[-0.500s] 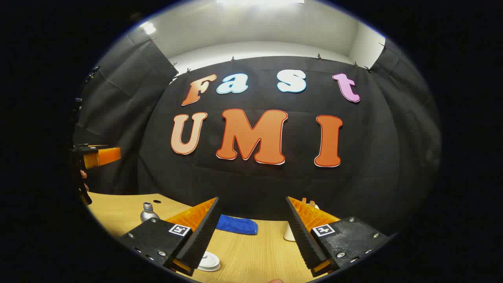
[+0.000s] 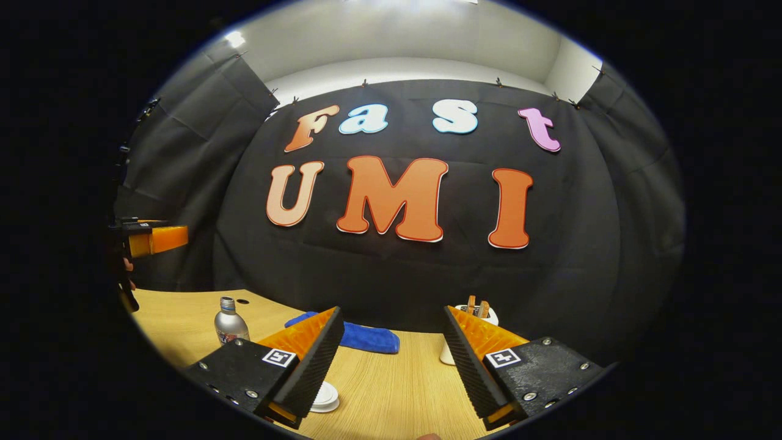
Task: Open the teacup lid with one hand, grasp the water bottle and pour water into the teacup with the other hand; after pouring, place the water bottle on the coaster and then close the teacup lid.
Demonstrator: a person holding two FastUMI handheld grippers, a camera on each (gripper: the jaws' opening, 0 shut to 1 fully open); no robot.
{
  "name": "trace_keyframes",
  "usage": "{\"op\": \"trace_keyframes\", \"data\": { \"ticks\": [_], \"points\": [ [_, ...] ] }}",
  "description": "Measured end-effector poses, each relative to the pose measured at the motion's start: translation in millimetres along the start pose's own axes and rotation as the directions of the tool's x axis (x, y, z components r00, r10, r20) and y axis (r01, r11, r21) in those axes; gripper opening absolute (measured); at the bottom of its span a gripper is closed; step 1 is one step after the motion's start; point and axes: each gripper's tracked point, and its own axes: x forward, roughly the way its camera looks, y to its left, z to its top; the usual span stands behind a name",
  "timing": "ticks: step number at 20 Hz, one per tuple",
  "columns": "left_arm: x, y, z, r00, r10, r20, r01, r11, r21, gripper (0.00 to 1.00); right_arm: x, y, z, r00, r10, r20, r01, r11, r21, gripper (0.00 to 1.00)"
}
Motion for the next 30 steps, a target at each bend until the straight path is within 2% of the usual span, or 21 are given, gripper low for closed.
{"op": "trace_keyframes", "data": {
  "ticks": [2,5,7,9,10,12,17,18,19,20,21,22,24,28,30],
  "points": [
    [-1.6,-1.6,-7.7,1.0,-0.006,-0.013,0.006,1.0,0.01,0.98,-0.7,1.1,-7.7,1.0,0.004,-0.012,-0.004,1.0,0.006,0.97],
    [-4.9,2.0,-16.3,1.0,-0.009,-0.029,0.01,0.999,0.032,1.0,-2.8,8.2,-18.4,0.999,0.03,-0.036,-0.03,0.999,0.013,0.97],
    [-5.2,2.3,-20.8,0.999,-0.012,-0.042,0.013,1.0,0.026,0.94,-4.4,11.8,-22.4,0.998,0.045,-0.047,-0.045,0.999,0.008,0.97],
    [-5.7,3.8,-30.9,0.998,-0.016,-0.064,0.017,1.0,0.014,0.94,-5.6,15.9,-25.6,0.997,0.062,-0.055,-0.062,0.998,0.001,0.97],
    [-6.8,4.4,-36.0,0.997,-0.011,-0.076,0.012,1.0,0.01,0.98,-7.0,19.5,-27.9,0.996,0.071,-0.061,-0.072,0.997,-0.007,0.97],
    [-7.5,3.6,-44.5,0.995,-0.017,-0.096,0.016,1.0,-0.002,1.0,-7.8,23.4,-31.6,0.994,0.083,-0.073,-0.084,0.996,-0.014,0.97],
    [-10.4,-14.0,-64.7,0.989,-0.065,-0.13,0.066,0.998,0.006,0.98,-2.8,42.0,-58.8,0.986,0.115,-0.119,-0.121,0.992,-0.039,0.97],
    [-11.5,-18.1,-67.0,0.988,-0.078,-0.131,0.08,0.997,0.01,0.94,-1.3,48.2,-64.9,0.983,0.13,-0.133,-0.137,0.99,-0.044,0.97],
    [-12.8,-21.8,-69.1,0.987,-0.085,-0.134,0.088,0.996,0.015,0.98,0.7,53.0,-71.2,0.979,0.14,-0.151,-0.148,0.988,-0.045,0.97],
    [-12.2,-23.4,-72.0,0.987,-0.089,-0.135,0.092,0.996,0.015,0.94,3.8,59.1,-79.5,0.974,0.152,-0.168,-0.161,0.986,-0.041,0.96],
    [-13.0,-28.1,-75.6,0.985,-0.096,-0.146,0.099,0.995,0.014,0.98,5.5,66.7,-88.7,0.967,0.166,-0.192,-0.176,0.984,-0.033,0.95],
    [-15.8,-31.3,-79.9,0.982,-0.106,-0.153,0.109,0.994,0.014,1.0,6.1,74.1,-100.3,0.957,0.186,-0.225,-0.196,0.98,-0.022,0.95],
    [-16.5,-30.8,-85.0,0.98,-0.109,-0.165,0.114,0.993,0.024,0.98,7.9,89.9,-117.2,0.933,0.227,-0.278,-0.235,0.972,0.004,0.92],
    [-16.7,-27.7,-94.1,0.976,-0.103,-0.19,0.109,0.994,0.02,1.0,20.1,105.5,-130.8,0.915,0.263,-0.305,-0.26,0.964,0.05,0.84],
    [-17.0,-27.3,-97.5,0.975,-0.102,-0.196,0.107,0.994,0.013,0.98,25.1,114.1,-142.6,0.897,0.289,-0.335,-0.275,0.957,0.091,0.78]
  ]
}}
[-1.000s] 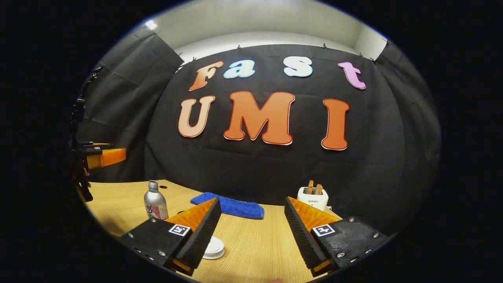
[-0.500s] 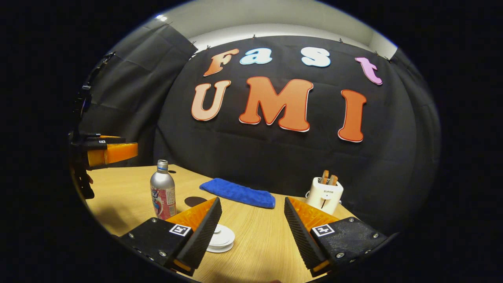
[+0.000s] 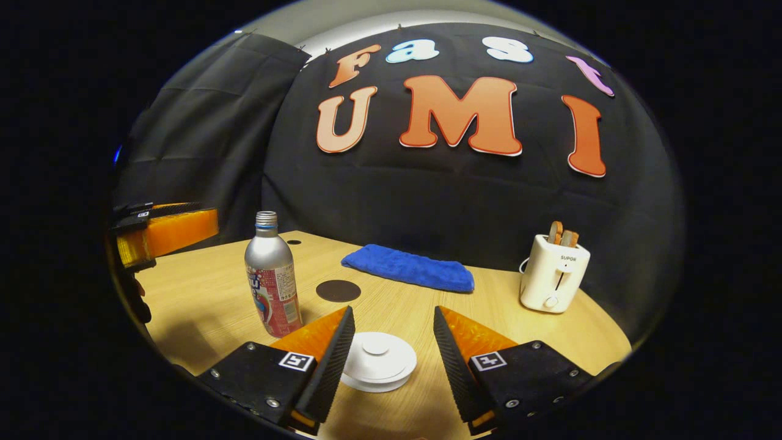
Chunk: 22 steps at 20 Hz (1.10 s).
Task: Open the teacup lid with one hand, grasp the water bottle and pour water into the teacup with the other hand; after pouring, place the water bottle on the coaster and then close the teacup lid.
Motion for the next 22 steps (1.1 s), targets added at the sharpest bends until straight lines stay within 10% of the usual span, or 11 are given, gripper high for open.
{"op": "trace_keyframes", "data": {
  "ticks": [12,22],
  "points": [
    [18.3,-23.0,-30.0,0.996,-0.047,-0.077,0.047,0.999,0.008,0.94,22.4,14.4,-33.7,0.992,0.07,-0.107,-0.068,0.997,0.022,0.25],
    [42.3,-46.2,-61.5,0.986,-0.08,-0.15,0.084,0.996,0.024,0.99,-1.9,-14.9,4.3,0.998,0.054,-0.017,-0.053,0.996,0.074,0.23]
  ]
}}
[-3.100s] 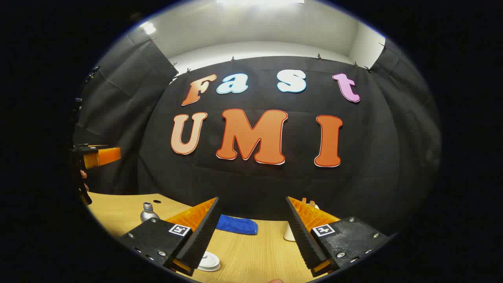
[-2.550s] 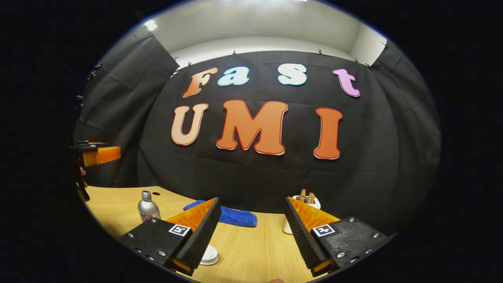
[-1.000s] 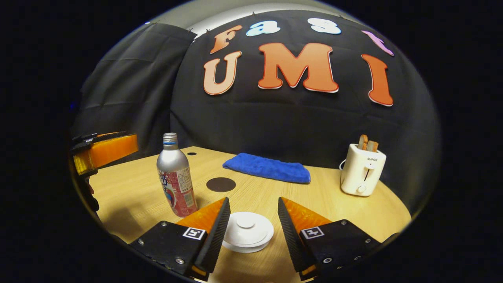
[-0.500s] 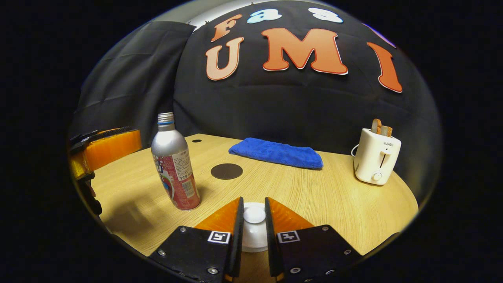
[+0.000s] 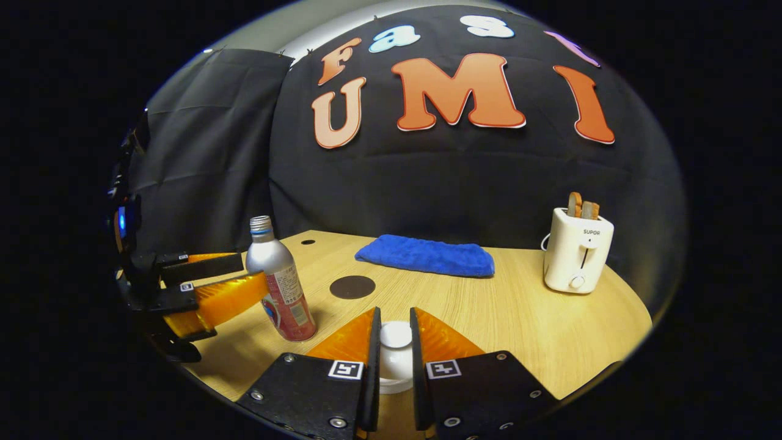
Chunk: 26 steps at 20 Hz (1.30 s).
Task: Open the teacup lid with one hand, grasp the water bottle and pour water into the teacup with the other hand; after pouring, place the water bottle on the coaster and then close the teacup lid.
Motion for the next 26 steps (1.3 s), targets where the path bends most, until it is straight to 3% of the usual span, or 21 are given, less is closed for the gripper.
{"op": "trace_keyframes", "data": {
  "ticks": [4,5,10,13,15,18,19,22,26],
  "points": [
    [13.3,2.0,-11.9,0.999,0.022,-0.036,-0.022,1.0,0.01,0.94,-20.5,-17.6,8.4,0.999,-0.026,0.026,0.026,1.0,-0.005,0.23],
    [16.4,3.6,-15.1,0.998,0.032,-0.05,-0.031,0.999,0.012,0.99,-25.2,-24.0,9.5,0.999,-0.04,0.03,0.041,0.999,-0.009,0.23],
    [30.1,3.7,-36.4,0.993,0.043,-0.114,-0.043,0.999,0.0,1.0,-49.4,-59.5,11.7,0.993,-0.114,0.042,0.115,0.993,-0.014,0.23],
    [34.6,5.9,-36.1,0.99,0.055,-0.128,-0.057,0.998,-0.011,0.94,-63.7,-85.5,10.7,0.985,-0.168,0.05,0.168,0.986,-0.004,0.23],
    [35.0,8.8,-36.2,0.987,0.078,-0.143,-0.074,0.997,0.032,0.84,-75.1,-98.8,11.3,0.979,-0.197,0.052,0.197,0.98,0.009,0.23],
    [35.8,10.8,-21.9,0.989,0.09,-0.114,-0.076,0.99,0.121,0.86,-91.9,-117.3,5.1,0.972,-0.228,0.062,0.226,0.974,0.03,0.23],
    [36.1,13.2,-14.1,0.99,0.103,-0.099,-0.085,0.982,0.17,0.83,-98.0,-122.5,2.4,0.97,-0.232,0.066,0.23,0.972,0.037,0.23],
    [31.9,18.5,-1.2,0.988,0.141,-0.066,-0.112,0.939,0.324,0.87,-118.9,-139.4,-6.9,0.963,-0.258,0.076,0.256,0.966,0.037,0.23],
    [36.1,21.6,16.2,0.986,0.168,0.001,-0.142,0.835,0.532,0.84,-136.7,-149.4,-4.3,0.957,-0.277,0.091,0.272,0.96,0.064,0.23]
  ]
}}
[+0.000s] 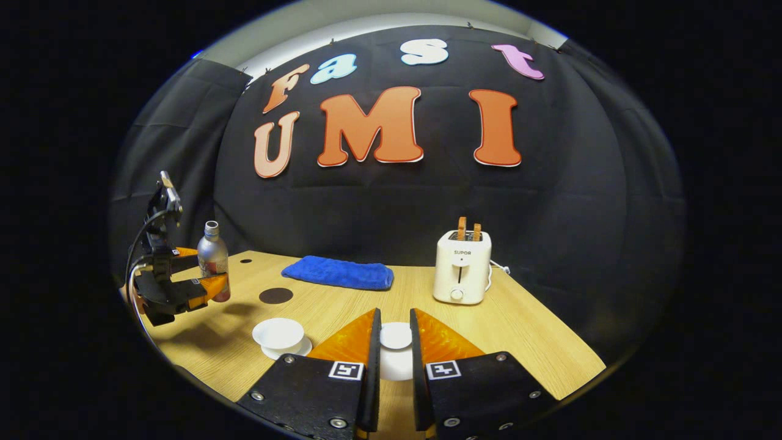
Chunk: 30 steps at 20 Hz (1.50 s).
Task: Open the teacup lid with one hand, grasp the water bottle and pour water into the teacup with the other hand; after pouring, place the water bottle on the coaster and then close the teacup lid.
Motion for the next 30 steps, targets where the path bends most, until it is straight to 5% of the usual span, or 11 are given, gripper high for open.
{"op": "trace_keyframes", "data": {
  "ticks": [5,9,18,30],
  "points": [
    [-2.1,-7.4,6.6,0.999,0.017,0.049,-0.027,0.977,0.212,0.86,-6.6,-17.7,6.9,0.999,-0.044,0.011,0.044,0.999,0.012,0.23],
    [-6.5,-17.9,13.4,0.996,0.0,0.093,-0.036,0.921,0.388,0.86,-16.1,-29.3,6.3,0.998,-0.065,0.019,0.065,0.998,0.023,0.23],
    [-26.4,-44.5,11.2,0.985,-0.057,0.163,-0.077,0.702,0.708,0.85,-31.5,-42.4,-1.1,0.996,-0.09,0.012,0.089,0.995,0.045,0.23],
    [-22.7,-44.1,34.1,0.971,-0.136,0.198,-0.123,0.429,0.895,0.82,-39.5,-32.2,-1.4,0.998,-0.055,0.011,0.054,0.998,0.028,0.23]
  ]
}}
